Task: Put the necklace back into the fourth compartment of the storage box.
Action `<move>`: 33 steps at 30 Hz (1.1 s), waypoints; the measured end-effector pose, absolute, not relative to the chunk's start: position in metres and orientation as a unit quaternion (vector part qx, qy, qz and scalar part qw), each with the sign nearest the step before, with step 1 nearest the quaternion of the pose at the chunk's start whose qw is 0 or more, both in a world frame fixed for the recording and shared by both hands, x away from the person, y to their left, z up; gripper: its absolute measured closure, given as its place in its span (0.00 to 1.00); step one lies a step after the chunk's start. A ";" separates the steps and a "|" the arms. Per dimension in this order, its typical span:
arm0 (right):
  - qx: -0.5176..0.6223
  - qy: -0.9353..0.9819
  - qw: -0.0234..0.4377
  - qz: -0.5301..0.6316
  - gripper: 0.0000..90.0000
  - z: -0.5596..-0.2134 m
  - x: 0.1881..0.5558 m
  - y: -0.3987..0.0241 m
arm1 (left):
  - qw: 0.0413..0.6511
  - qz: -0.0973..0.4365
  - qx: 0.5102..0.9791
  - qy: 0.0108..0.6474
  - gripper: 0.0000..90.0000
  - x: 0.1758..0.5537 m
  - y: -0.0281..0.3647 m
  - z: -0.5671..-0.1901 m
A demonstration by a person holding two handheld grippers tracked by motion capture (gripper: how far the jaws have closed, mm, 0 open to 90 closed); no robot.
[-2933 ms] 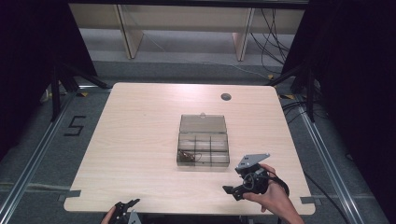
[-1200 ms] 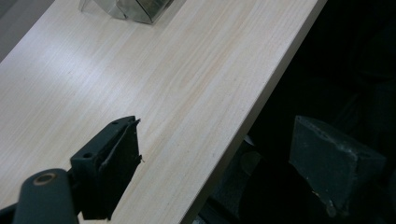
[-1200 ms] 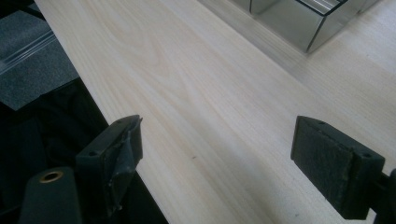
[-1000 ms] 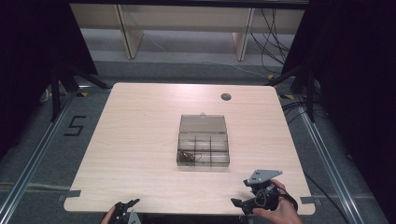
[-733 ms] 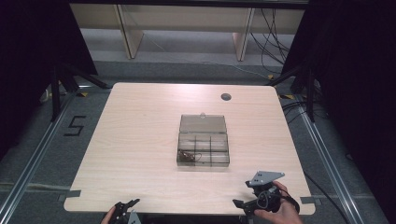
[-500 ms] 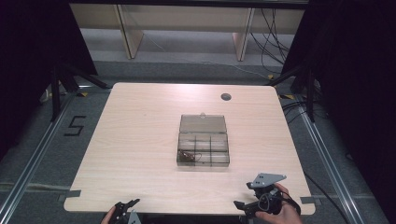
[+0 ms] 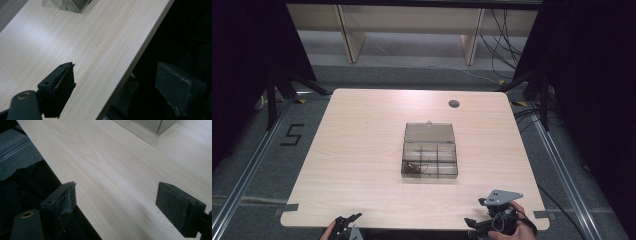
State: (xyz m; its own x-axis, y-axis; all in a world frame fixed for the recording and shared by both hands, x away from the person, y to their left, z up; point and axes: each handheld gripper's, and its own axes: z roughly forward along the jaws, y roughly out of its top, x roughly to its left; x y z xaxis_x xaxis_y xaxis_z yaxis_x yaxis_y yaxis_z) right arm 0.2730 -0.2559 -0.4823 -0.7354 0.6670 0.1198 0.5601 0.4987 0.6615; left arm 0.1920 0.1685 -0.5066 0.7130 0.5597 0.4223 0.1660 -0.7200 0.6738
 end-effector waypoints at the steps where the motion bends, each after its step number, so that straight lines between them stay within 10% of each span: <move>1: 0.356 0.862 0.076 0.352 0.20 -0.482 0.273 -0.256 | 0.311 0.317 0.872 0.208 0.17 0.192 0.168 -0.507; 33: 0.352 0.861 0.076 0.359 0.19 -0.486 0.256 -0.263 | 0.321 0.306 0.871 0.212 0.17 0.191 0.169 -0.506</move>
State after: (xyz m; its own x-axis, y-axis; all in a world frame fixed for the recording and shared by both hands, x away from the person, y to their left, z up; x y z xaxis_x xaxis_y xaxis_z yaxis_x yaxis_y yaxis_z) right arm 0.2560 -0.2628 -0.4861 -0.7407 0.6607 0.1213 0.5512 0.4945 0.6720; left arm 0.1911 0.1690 -0.5060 0.7223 0.5660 0.3974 0.1728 -0.7041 0.6888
